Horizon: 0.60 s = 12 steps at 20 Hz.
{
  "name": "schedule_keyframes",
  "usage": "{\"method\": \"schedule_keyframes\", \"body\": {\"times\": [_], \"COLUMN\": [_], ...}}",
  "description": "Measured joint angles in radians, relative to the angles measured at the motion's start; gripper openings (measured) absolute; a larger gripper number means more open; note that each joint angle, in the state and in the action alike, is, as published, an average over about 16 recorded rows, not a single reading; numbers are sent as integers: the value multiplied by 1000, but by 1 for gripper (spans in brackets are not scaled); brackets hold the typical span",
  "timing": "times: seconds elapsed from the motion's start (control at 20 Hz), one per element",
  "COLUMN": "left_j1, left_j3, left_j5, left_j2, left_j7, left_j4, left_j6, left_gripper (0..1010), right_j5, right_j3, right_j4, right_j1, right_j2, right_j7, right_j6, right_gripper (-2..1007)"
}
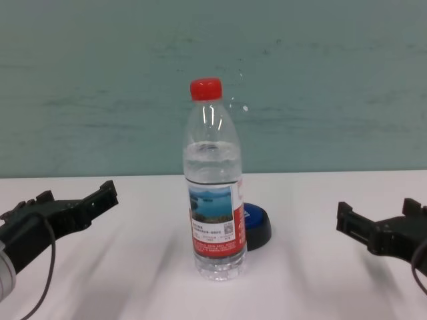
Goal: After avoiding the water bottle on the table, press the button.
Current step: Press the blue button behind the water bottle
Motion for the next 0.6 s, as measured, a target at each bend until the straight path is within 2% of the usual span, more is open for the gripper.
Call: {"method": "schedule_keyframes", "body": {"times": [0.6], "left_j1": [0], "left_j3": [0], "left_j5": [0], "left_j2": [0], "left_j7": [0], "left_j4": [0], "left_j6": [0], "left_gripper": [1010], "right_j5": [0], "right_j3": [0], "right_j4": [0], "right_j1": [0], "right_j2": [0], "right_j7": [0], "right_j6": [0], "right_gripper": [1004]}}
